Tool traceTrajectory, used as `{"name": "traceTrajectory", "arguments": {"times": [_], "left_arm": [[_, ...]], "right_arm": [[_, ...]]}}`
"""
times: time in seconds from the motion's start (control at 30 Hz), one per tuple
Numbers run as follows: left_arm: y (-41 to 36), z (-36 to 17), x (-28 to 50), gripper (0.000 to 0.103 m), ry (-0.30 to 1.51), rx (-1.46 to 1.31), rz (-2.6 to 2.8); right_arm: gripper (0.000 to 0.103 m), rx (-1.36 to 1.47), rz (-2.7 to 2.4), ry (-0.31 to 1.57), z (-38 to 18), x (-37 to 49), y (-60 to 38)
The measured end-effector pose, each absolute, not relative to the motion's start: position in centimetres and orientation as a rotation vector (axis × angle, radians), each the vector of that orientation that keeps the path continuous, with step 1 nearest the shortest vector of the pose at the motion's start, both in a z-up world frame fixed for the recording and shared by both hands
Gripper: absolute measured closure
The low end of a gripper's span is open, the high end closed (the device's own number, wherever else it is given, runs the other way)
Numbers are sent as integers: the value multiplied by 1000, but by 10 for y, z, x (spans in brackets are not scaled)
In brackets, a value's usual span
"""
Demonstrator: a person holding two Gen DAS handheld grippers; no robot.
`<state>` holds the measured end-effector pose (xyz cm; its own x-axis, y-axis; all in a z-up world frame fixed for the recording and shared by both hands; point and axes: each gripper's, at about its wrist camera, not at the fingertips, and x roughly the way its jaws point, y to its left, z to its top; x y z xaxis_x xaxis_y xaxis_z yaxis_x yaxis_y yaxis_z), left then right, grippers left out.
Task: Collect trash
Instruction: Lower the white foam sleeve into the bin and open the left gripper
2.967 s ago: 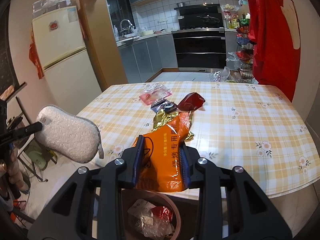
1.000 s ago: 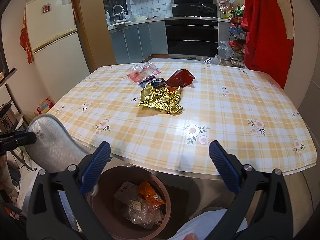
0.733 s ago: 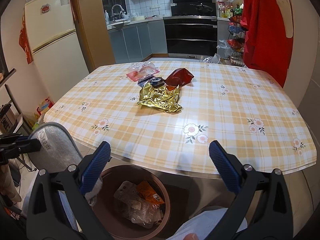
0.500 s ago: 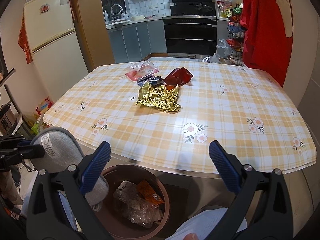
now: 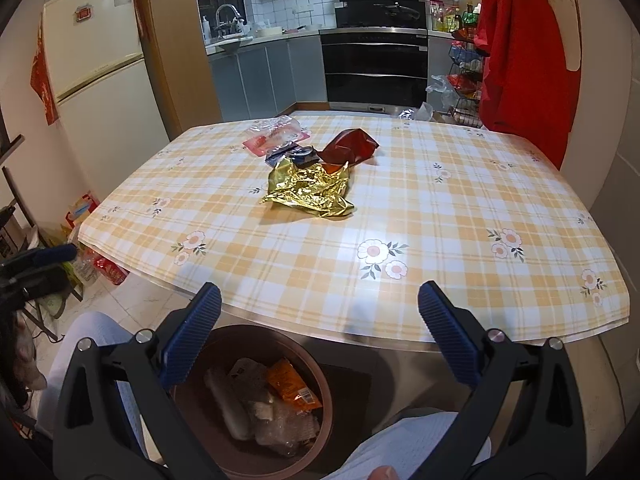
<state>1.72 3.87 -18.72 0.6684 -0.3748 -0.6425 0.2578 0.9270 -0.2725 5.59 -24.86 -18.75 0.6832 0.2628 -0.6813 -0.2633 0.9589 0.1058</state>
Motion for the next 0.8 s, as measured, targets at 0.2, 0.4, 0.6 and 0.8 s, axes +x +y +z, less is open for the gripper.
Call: {"name": "traceTrajectory", "arguments": {"times": [0.2, 0.4, 0.6, 0.8], "left_arm": [[56, -190, 25, 9, 760, -170, -293], [61, -189, 36, 9, 757, -161, -274], [59, -190, 55, 9, 767, -184, -287], [48, -193, 90, 9, 803, -179, -319]], "right_arm": [[6, 5, 258, 771, -193, 59, -253], [6, -7, 235, 778, -196, 67, -258], [6, -34, 198, 802, -200, 83, -262], [6, -14, 192, 795, -205, 109, -275]]}}
